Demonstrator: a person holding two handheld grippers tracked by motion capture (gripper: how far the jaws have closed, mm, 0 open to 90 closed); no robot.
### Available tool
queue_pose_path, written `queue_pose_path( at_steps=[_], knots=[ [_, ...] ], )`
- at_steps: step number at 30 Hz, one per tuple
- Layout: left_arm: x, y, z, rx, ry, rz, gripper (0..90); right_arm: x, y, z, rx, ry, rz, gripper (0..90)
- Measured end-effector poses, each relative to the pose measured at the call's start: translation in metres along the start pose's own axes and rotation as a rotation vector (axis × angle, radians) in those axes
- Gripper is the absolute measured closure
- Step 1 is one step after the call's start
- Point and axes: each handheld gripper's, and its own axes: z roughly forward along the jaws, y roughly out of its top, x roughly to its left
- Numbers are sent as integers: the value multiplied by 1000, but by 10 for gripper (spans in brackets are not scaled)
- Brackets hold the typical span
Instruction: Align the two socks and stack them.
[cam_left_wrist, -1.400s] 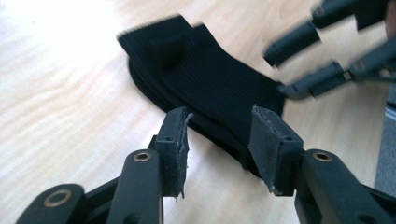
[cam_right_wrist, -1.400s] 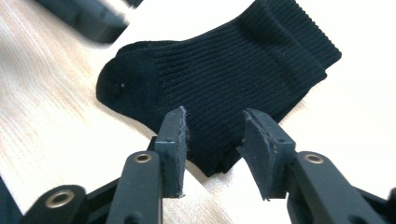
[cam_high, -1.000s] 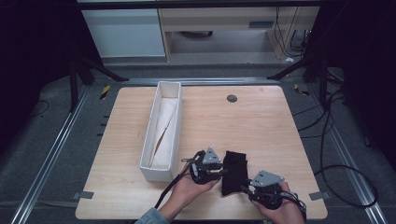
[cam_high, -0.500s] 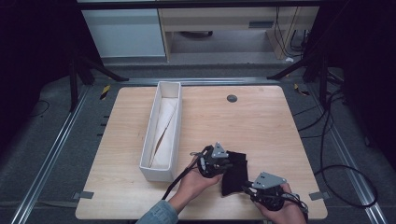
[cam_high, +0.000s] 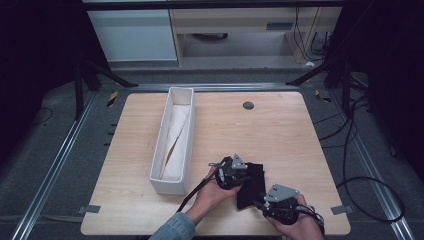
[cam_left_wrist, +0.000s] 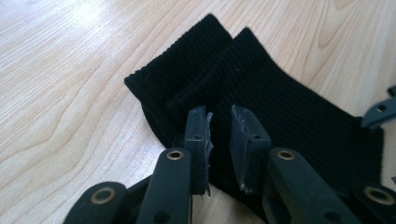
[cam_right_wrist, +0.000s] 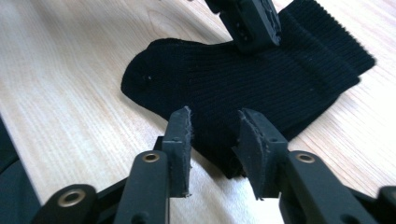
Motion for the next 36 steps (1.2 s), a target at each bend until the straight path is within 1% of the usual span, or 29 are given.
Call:
queue_pose_path(
  at_steps=[1,3,5,7,11,15,18,24,30,36],
  knots=[
    [1,-1,1,-1,-5,-6,769,-1,0,4,6,3,0,609],
    [3,-1,2,-6,-7,-15,770,-2,0,7,10,7,0,596],
    [3,-1,3,-9,-9,-15,771,-3,-1,9,12,8,2,588],
    [2,-2,3,-12,-3,-5,771,-4,-3,10,12,9,8,584],
    [2,-2,4,-12,-3,-5,771,-5,-5,11,6,15,7,585],
    [2,-2,4,-14,-6,-6,771,-5,-5,13,11,14,1,599],
    [3,-2,5,-15,-5,-8,771,-6,-5,14,4,15,-2,616],
    [3,-3,5,-19,-4,-9,771,-7,-8,15,-10,5,-13,679],
    [3,-3,5,-21,-7,-12,772,-8,-7,15,-3,-7,-15,764],
    [3,-4,5,-26,-7,-7,772,-7,-5,15,3,-22,-24,811]
  ],
)
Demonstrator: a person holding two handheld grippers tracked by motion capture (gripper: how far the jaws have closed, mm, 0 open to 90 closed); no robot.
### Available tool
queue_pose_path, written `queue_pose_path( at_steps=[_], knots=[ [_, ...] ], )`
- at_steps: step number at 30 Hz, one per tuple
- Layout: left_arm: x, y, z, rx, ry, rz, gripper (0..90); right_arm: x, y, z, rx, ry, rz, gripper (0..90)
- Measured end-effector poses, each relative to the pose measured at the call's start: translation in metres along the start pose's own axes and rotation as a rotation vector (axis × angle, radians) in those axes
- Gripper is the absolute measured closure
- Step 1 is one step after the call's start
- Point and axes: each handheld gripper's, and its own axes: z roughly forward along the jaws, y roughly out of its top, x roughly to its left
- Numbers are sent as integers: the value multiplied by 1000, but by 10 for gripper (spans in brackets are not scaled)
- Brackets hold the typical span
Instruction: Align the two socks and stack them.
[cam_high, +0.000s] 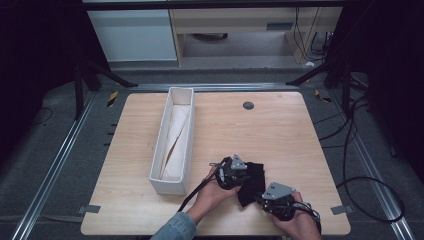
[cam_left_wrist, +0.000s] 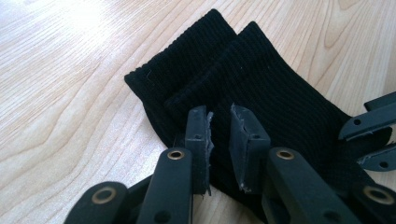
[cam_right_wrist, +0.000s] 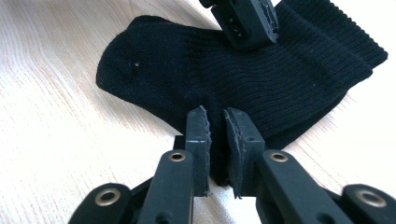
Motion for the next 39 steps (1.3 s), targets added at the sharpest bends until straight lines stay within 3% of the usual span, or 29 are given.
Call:
queue_pose_path(
  at_steps=[10,19,30,39],
  knots=[
    [-2,-3,-2,0,-20,4,772,2,4,-13,-32,28,14,833],
    [-7,-7,-7,12,-70,25,772,-2,9,-28,-67,29,33,840],
    [-12,-11,-10,8,-93,25,772,-7,16,-33,-92,21,60,847],
    [-15,-15,-15,13,-115,28,771,-4,20,-35,-91,26,54,848]
  ],
)
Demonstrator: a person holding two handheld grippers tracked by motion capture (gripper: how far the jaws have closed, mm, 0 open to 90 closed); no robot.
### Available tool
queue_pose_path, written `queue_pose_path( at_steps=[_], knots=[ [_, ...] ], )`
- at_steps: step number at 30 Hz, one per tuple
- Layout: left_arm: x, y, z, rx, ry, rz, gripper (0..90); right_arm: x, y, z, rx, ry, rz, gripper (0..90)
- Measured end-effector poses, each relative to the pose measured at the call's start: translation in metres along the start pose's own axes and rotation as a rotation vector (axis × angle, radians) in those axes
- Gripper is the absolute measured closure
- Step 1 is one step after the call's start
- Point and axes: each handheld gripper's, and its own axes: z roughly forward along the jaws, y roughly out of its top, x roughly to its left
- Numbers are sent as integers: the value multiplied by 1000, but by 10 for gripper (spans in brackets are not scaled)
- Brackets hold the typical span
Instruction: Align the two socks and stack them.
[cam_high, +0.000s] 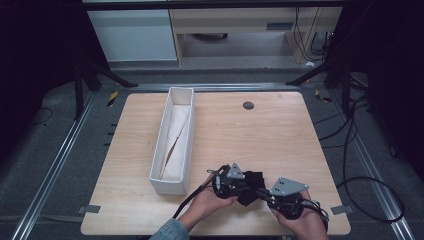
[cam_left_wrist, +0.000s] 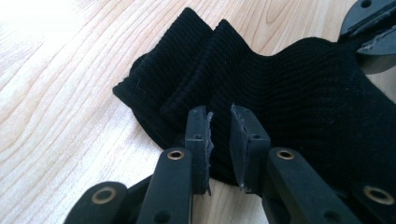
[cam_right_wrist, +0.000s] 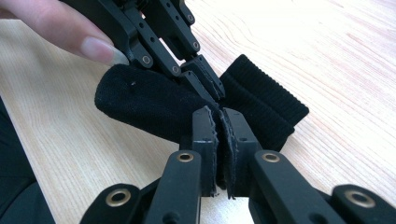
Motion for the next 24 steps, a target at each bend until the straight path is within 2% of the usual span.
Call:
queue_pose_path(
  at_steps=[5,8,9,12,14,15,20,24],
  knots=[
    [0,2,-4,-6,16,-1,768,0,0,0,5,4,1,848],
    [1,4,-9,-34,40,-7,772,0,-1,-1,7,6,3,848],
    [3,7,-13,-60,61,-20,774,1,-1,-2,9,7,4,848],
    [7,12,-12,-72,63,-27,776,2,-1,-2,12,9,5,848],
    [8,13,-10,-59,63,-15,775,2,0,-3,9,10,2,848],
    [10,14,-5,-35,68,-5,776,3,0,-4,9,12,5,848],
    [13,11,4,0,63,-5,778,1,5,-5,2,14,10,848],
    [13,11,6,1,60,-7,779,-3,8,-4,1,10,15,848]
  ],
)
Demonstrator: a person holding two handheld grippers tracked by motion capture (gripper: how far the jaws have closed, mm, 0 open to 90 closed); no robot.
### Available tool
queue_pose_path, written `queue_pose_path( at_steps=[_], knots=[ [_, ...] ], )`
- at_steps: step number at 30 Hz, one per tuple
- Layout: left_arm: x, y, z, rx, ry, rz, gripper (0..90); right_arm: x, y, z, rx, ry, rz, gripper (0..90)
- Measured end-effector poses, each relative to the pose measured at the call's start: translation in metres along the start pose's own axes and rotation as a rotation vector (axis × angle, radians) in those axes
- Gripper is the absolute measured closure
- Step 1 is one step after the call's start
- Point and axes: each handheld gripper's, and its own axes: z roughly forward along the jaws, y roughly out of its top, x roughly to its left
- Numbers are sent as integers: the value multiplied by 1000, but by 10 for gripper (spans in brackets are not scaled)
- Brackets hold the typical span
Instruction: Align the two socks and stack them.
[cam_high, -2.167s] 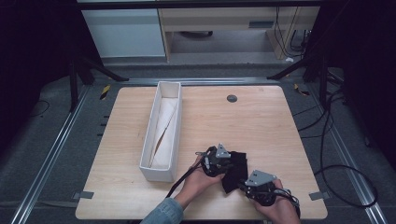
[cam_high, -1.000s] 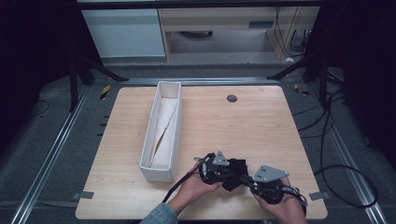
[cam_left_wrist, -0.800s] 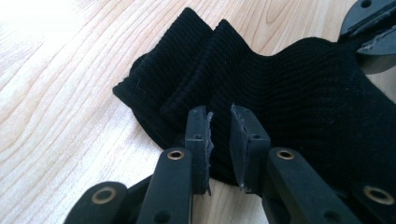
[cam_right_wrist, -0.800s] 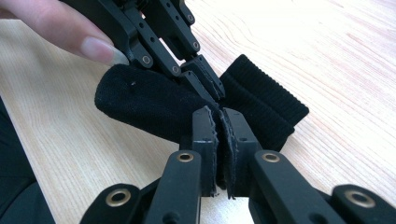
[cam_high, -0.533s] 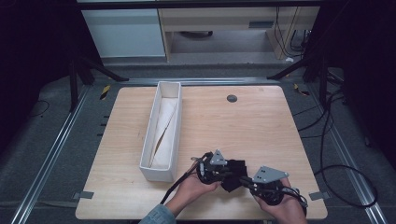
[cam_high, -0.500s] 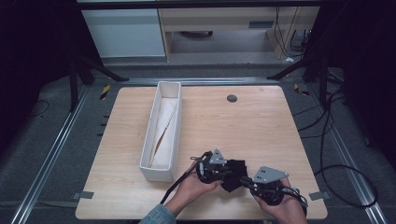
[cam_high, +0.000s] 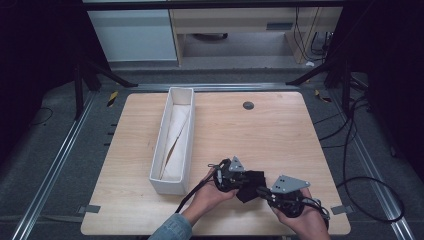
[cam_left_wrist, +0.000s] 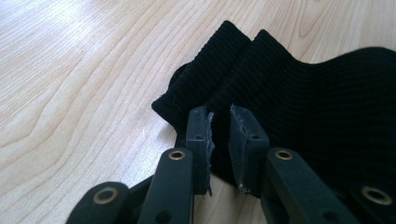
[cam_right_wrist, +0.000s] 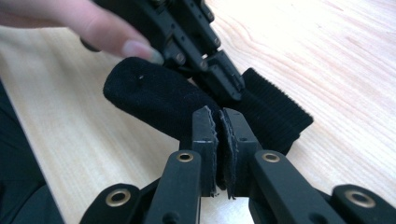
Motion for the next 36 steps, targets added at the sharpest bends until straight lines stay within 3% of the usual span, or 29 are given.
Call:
queue_pose_path(
  at_steps=[16,36],
  knots=[
    [2,-1,2,7,-6,-4,781,-34,4,21,26,-29,97,846],
    [0,0,2,14,5,-4,781,-45,3,32,51,-21,134,840]
  ],
)
